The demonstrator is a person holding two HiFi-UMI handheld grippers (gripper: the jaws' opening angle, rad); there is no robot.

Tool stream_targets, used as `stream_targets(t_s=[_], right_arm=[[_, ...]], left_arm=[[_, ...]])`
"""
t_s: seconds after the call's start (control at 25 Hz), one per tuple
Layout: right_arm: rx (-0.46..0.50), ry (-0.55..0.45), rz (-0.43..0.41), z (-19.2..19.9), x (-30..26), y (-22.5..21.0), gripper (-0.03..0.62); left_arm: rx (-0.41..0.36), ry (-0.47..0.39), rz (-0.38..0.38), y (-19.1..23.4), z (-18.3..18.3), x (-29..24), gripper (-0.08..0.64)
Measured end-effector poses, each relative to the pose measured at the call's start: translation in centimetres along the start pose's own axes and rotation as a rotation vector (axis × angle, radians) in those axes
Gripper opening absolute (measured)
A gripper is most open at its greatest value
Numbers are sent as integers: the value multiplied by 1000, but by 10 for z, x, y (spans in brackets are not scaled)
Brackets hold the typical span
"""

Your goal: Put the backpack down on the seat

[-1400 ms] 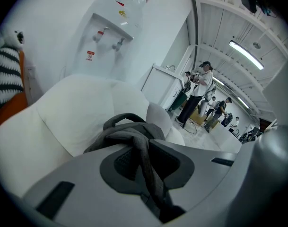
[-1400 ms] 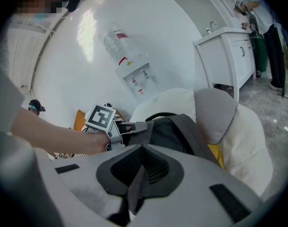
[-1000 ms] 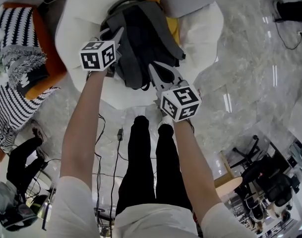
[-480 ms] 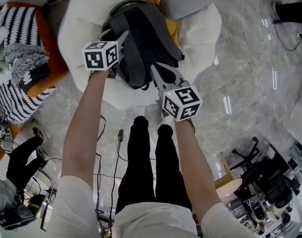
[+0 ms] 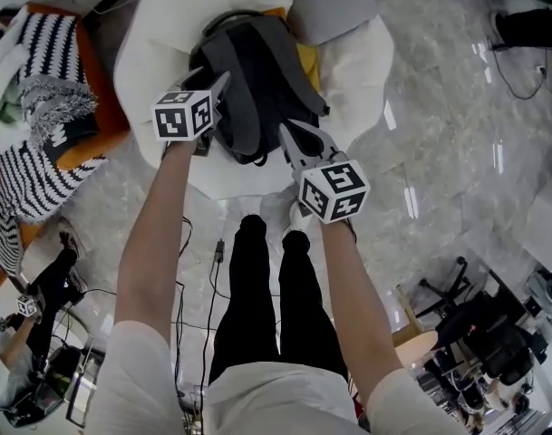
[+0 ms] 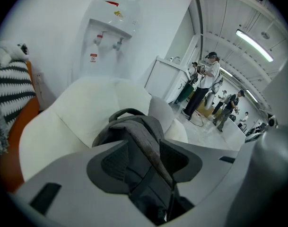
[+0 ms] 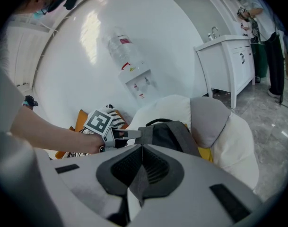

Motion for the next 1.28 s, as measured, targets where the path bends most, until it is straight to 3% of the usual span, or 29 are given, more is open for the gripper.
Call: stream_targets(t_s=[0.48, 0.56, 0.88, 1.28], right_arm=[[28, -12, -11, -24, 59, 17, 25], [34, -17, -15, -28, 72, 22, 24], [50, -48, -33, -47, 129, 31, 23], [89, -97, -68, -81, 230, 45, 23]], left_arm=[[3, -46, -36, -37, -15, 67, 195], [-8, -59, -33, -49, -19, 81, 169], [-62, -99, -10, -115, -29, 145, 51], [-81, -155, -21, -208, -42, 228, 17]])
Point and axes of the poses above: the fingertips, and each gripper's own axes: x backward along the fingers, y to its left, z out of its underside, the point moved 8 cm from there along x, backward along the fingers, and after that the axes turned 8 degrees about -y, right-handed, at the moved point
